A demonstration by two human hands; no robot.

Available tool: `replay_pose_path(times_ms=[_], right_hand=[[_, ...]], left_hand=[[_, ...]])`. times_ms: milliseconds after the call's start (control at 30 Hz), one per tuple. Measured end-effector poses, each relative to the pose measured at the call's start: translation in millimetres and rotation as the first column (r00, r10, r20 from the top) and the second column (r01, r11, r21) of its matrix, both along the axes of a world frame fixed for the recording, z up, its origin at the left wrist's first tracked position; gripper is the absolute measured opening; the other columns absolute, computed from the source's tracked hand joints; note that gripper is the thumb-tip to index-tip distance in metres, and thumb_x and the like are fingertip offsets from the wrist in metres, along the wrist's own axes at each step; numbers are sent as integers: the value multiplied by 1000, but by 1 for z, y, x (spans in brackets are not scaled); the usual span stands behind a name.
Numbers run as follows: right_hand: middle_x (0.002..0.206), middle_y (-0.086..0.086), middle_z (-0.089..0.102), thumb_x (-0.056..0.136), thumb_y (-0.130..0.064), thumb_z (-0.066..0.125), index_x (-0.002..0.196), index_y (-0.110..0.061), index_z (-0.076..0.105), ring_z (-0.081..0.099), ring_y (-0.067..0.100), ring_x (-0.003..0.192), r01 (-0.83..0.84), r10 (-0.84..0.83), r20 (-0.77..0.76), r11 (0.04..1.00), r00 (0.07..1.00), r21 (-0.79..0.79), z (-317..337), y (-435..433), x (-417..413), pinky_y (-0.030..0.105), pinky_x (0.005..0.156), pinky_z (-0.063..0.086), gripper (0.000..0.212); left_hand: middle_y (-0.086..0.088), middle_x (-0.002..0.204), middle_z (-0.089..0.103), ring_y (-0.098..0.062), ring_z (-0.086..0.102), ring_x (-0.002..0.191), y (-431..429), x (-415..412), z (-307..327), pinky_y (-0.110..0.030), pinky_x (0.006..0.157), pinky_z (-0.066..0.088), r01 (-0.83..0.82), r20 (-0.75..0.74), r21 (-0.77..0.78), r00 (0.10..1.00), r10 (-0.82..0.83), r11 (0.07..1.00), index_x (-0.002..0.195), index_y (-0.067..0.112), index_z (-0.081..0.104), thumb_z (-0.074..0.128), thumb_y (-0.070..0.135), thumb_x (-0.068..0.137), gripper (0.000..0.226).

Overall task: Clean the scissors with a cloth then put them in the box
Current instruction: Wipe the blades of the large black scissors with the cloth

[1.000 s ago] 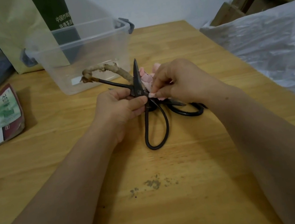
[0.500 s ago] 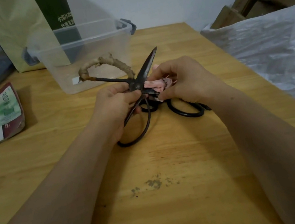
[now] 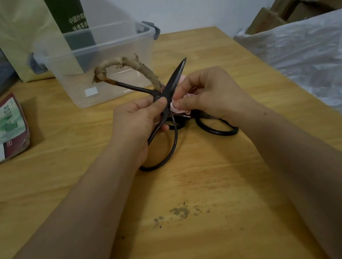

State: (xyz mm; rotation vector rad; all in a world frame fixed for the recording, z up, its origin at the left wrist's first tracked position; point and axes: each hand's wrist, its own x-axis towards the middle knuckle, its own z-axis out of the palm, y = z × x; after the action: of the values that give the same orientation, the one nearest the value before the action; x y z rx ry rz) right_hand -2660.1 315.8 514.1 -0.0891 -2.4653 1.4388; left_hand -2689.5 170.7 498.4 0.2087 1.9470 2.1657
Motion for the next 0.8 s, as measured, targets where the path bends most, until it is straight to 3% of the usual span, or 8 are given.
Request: replay_pose_path(times_ms=[167,267,367,467,600,700,800], right_hand=[[71,-3,67,71,0,78,71,-12,70,62,0,63,10,-10,20,1000,1000,-15,0,0,-1,13,67,52,14],[66,-4,68,70,2,78,71,-12,73,60,-4,57,56,-60,52,996,997,71,-2,11,0,12,62,51,15],[71,-5,70,70,0,79,75,-11,74,60,-2,62,80,-84,41,994,996,80,-2,13,2,14,67,53,12],[78,-2,70,71,2,78,77,-6,73,63,-1,71,36,-40,-44,996,998,-88,0,4,2,15,69,54,11],[78,0,70,72,-2,79,70,-18,69,68,14,81,5,-7,-61,1000,998,-31,-5,-4,-6,30,84,55,18],[73,-8,65,73,-2,78,68,-19,67,62,-1,71,0,1,-16,999,1000,50,-7,2,-6,17,76,51,21],[71,-11,63,73,-3,78,68,-21,68,56,-2,65,12,-14,16,990,1000,138,-4,10,-3,10,67,46,21]], left_hand=[[-6,83,71,-8,64,57,1,0,0,-20,45,47,-34,7,23,999,34,999,107,-1,64,65,6,85,23],[-10,83,71,-13,64,60,-1,-2,0,-21,43,46,-55,0,34,998,55,998,106,-2,64,64,4,85,22],[-8,79,70,-11,63,58,-4,-5,-1,-21,43,45,-67,-35,30,997,68,997,103,-1,66,63,4,86,18],[-6,77,70,-10,61,55,-3,-5,-1,-21,44,45,-58,-73,19,996,59,998,100,2,68,63,6,87,15],[-4,74,70,-7,59,51,0,-4,-2,-21,43,46,-73,-77,18,994,74,997,100,1,68,64,5,86,15],[-10,77,69,-9,59,49,-1,-5,-3,-21,41,45,-83,-34,35,996,84,996,106,-5,64,65,4,85,23],[-14,79,70,-14,60,53,-2,-6,-3,-21,41,44,-81,-25,54,996,83,995,105,-5,65,64,3,85,21]])
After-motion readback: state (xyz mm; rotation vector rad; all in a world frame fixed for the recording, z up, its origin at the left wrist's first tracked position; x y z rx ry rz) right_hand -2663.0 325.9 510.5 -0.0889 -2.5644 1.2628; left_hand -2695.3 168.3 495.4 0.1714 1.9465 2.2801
